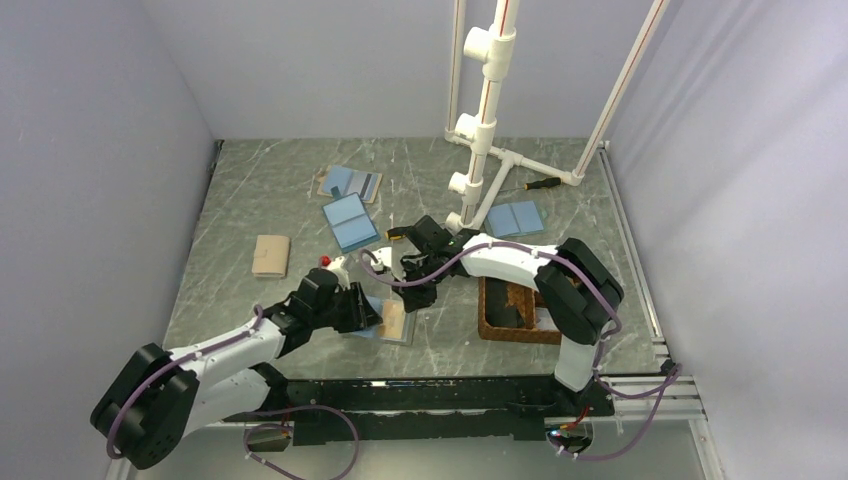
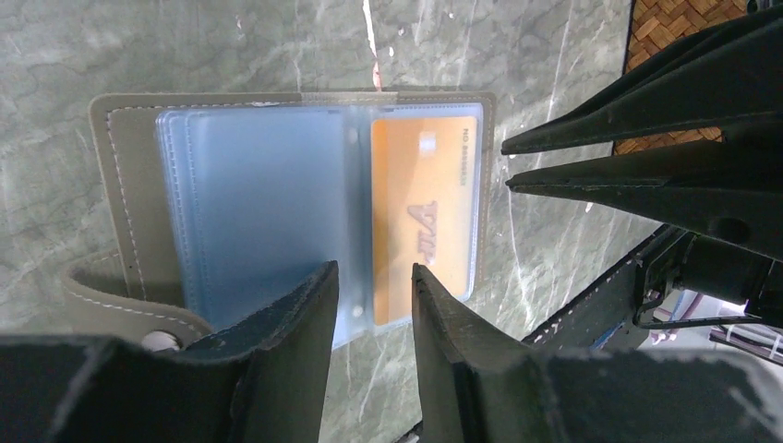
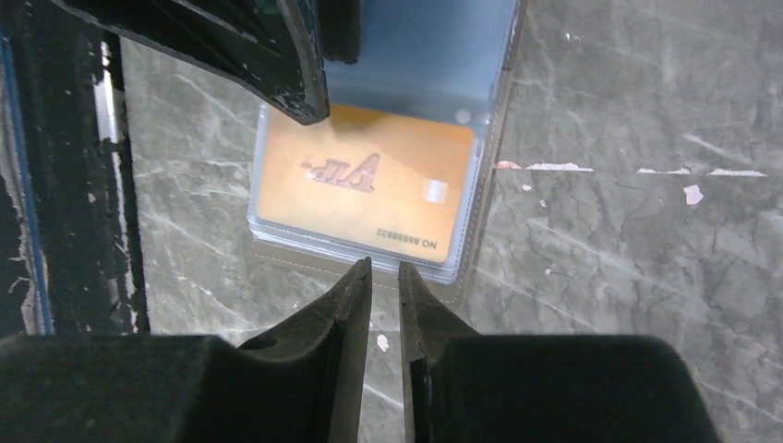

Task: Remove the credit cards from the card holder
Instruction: Remove the credit card from the card holder.

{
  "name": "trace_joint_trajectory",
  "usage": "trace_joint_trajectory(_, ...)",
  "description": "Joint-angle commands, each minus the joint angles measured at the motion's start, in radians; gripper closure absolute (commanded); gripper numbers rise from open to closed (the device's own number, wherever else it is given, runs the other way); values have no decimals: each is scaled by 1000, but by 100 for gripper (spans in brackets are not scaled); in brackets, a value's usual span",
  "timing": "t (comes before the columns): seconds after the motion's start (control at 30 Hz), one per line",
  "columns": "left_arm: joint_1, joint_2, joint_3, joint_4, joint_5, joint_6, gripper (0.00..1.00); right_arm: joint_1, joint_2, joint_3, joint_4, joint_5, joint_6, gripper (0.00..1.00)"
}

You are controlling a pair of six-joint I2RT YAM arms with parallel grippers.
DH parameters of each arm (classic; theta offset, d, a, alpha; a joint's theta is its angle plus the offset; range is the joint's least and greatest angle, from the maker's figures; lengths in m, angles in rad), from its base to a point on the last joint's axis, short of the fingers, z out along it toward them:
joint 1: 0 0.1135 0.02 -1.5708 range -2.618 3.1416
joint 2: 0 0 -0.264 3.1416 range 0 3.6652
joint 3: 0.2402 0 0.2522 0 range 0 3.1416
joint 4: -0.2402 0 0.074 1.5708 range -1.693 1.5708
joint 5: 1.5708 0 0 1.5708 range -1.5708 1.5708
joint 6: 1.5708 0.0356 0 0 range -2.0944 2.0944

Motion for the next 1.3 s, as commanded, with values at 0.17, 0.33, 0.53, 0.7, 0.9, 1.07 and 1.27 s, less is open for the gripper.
trace_joint_trajectory(0.17,1,58,8,68,-40,4,63,26,28,46,-8,121,-27,73)
trace_joint_trajectory(0.33,2,70,0,80,-39,-1,64,29,31,42,-4,143,-29,67)
trace_joint_trajectory(0.53,2,74,-6,90,-32,-2,64,46,43,44,-4,157,-34,63)
trace_joint_trajectory(0.7,2,77,-17,102,-29,-9,64,60,53,48,-6,184,-38,59)
trace_joint_trajectory(0.9,1,77,-21,107,-25,-10,64,63,54,47,1,203,-34,56)
trace_joint_trajectory(1.07,1,87,-24,124,-9,-15,64,73,53,42,23,225,-17,53)
trace_joint_trajectory(1.27,1,93,-27,137,12,-22,63,82,45,40,51,237,18,50)
